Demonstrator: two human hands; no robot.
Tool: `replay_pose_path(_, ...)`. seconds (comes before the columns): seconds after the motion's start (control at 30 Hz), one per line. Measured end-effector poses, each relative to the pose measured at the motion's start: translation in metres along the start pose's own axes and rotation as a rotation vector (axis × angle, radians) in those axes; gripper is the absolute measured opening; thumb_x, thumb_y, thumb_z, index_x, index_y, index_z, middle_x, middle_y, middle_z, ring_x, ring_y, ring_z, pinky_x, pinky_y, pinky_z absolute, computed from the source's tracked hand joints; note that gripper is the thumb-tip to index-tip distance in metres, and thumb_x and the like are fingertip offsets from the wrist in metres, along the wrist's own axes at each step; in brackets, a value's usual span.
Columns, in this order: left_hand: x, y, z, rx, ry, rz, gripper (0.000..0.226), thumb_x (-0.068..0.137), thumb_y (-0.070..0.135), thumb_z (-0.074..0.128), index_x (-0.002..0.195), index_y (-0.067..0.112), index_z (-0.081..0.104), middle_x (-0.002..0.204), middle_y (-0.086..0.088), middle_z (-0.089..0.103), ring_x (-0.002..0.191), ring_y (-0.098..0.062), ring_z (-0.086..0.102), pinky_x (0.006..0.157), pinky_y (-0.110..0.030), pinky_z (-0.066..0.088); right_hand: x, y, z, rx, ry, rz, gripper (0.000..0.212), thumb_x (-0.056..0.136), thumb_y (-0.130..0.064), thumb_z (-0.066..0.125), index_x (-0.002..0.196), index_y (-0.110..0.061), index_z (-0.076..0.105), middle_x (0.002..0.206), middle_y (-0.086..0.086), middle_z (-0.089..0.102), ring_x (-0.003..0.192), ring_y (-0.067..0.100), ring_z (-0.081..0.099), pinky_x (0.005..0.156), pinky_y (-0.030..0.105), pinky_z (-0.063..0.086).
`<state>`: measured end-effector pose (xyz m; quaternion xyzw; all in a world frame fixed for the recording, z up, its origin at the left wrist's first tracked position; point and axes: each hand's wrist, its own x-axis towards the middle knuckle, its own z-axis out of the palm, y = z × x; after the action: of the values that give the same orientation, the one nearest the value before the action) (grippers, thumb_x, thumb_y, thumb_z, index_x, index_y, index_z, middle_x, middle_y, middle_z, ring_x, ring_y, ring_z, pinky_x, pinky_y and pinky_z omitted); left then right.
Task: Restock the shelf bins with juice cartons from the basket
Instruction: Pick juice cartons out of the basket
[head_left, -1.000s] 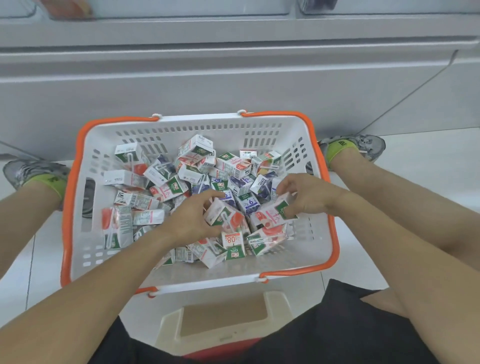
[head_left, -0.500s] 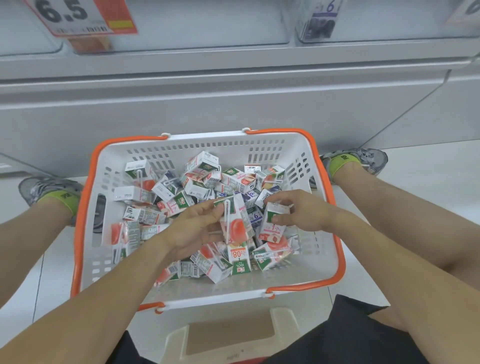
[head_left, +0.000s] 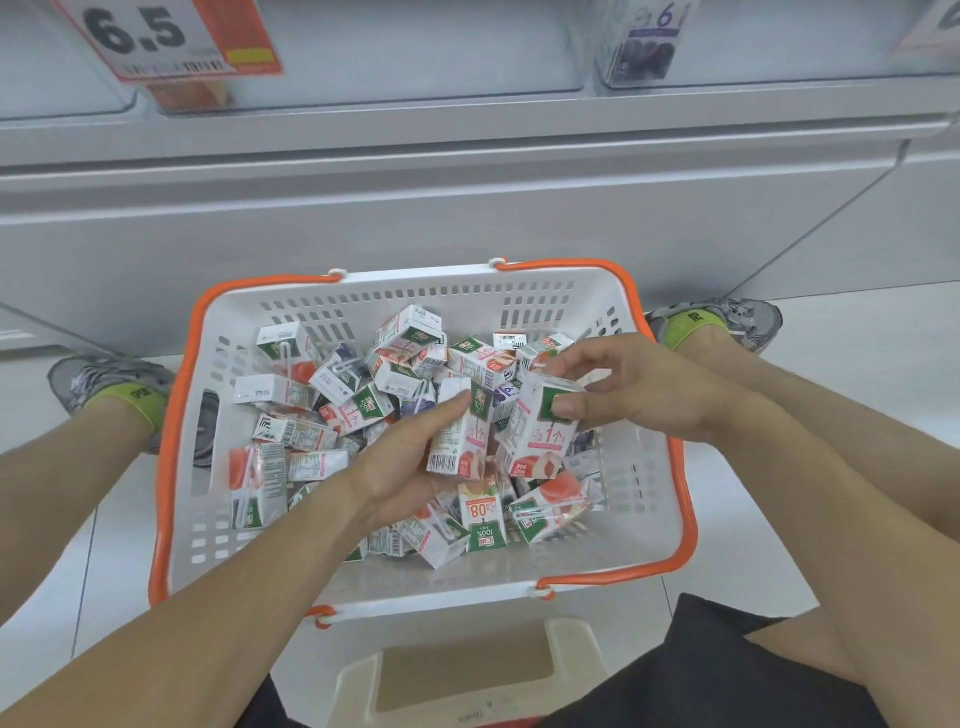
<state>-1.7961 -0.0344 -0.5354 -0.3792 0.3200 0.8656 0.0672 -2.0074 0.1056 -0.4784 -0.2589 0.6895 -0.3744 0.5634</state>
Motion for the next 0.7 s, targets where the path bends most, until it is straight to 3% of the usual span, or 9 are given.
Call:
replay_pose_path(0.1, -0.003, 0.001, 0.005, 0.064, -0.033, 0.0, 0.049, 0.091, 0.048, 0.053, 0.129, 0.018, 0.063, 0.129, -0.012, 0.066, 0.121, -0.028, 0.062, 0.103, -0.052, 0.047, -0.002, -0.003, 0.005, 0.088, -0.041, 0.002, 0.032, 0.085, -0.001, 0.072, 0.116, -0.002, 0.067, 0.122, 0.021, 0.061, 0.097, 0.027, 0.073, 0.077, 0.03, 0.061)
replay_pose_path(0.23, -0.008, 0.001, 0.021, 0.029, -0.073, -0.018, 0.042, 0.089, 0.047, 0.047, 0.103, 0.024, 0.079, 0.119, -0.011, 0.071, 0.107, -0.024, 0.069, 0.094, -0.046, 0.054, 0.003, 0.0, 0.015, 0.148, -0.078, -0.021, 0.032, 0.087, -0.002, 0.07, 0.118, 0.001, 0.065, 0.12, 0.027, 0.063, 0.103, 0.031, 0.071, 0.082, 0.035, 0.061)
replay_pose_path(0.37, -0.01, 0.0, 0.027, -0.064, -0.123, -0.055, 0.038, 0.087, 0.038, 0.054, 0.102, 0.014, 0.079, 0.121, -0.017, 0.069, 0.104, -0.028, 0.07, 0.084, -0.044, 0.059, 0.002, -0.001, 0.021, 0.019, -0.074, -0.061, 0.027, 0.091, -0.013, 0.068, 0.116, -0.002, 0.066, 0.117, 0.016, 0.068, 0.102, 0.022, 0.071, 0.077, 0.029, 0.06)
replay_pose_path(0.47, -0.014, 0.005, 0.032, -0.085, -0.171, -0.055, 0.042, 0.081, 0.042, 0.066, 0.108, 0.012, 0.077, 0.123, -0.019, 0.068, 0.105, -0.03, 0.069, 0.082, -0.045, 0.059, 0.001, -0.004, 0.02, 0.063, -0.054, -0.072, 0.034, 0.087, -0.022, 0.07, 0.116, -0.006, 0.062, 0.119, 0.017, 0.063, 0.097, 0.025, 0.07, 0.077, 0.042, 0.062)
replay_pose_path(0.53, -0.017, 0.009, 0.034, -0.069, -0.227, -0.043, 0.05, 0.071, 0.047, 0.077, 0.108, 0.014, 0.077, 0.116, -0.016, 0.071, 0.102, -0.028, 0.07, 0.084, -0.045, 0.059, 0.0, -0.006, 0.018, 0.122, -0.106, -0.065, 0.048, 0.082, -0.029, 0.071, 0.125, -0.014, 0.058, 0.123, 0.017, 0.059, 0.1, 0.028, 0.068, 0.075, 0.044, 0.061)
replay_pose_path(0.7, -0.025, 0.02, 0.038, -0.03, -0.327, -0.065, 0.06, 0.055, 0.046, 0.092, 0.104, 0.013, 0.078, 0.1, -0.013, 0.073, 0.086, -0.024, 0.071, 0.073, -0.037, 0.06, 0.004, -0.006, 0.01, 0.252, -0.365, -0.048, 0.058, 0.088, -0.009, 0.067, 0.142, -0.022, 0.051, 0.146, 0.012, 0.046, 0.121, 0.036, 0.06, 0.068, 0.031, 0.06)
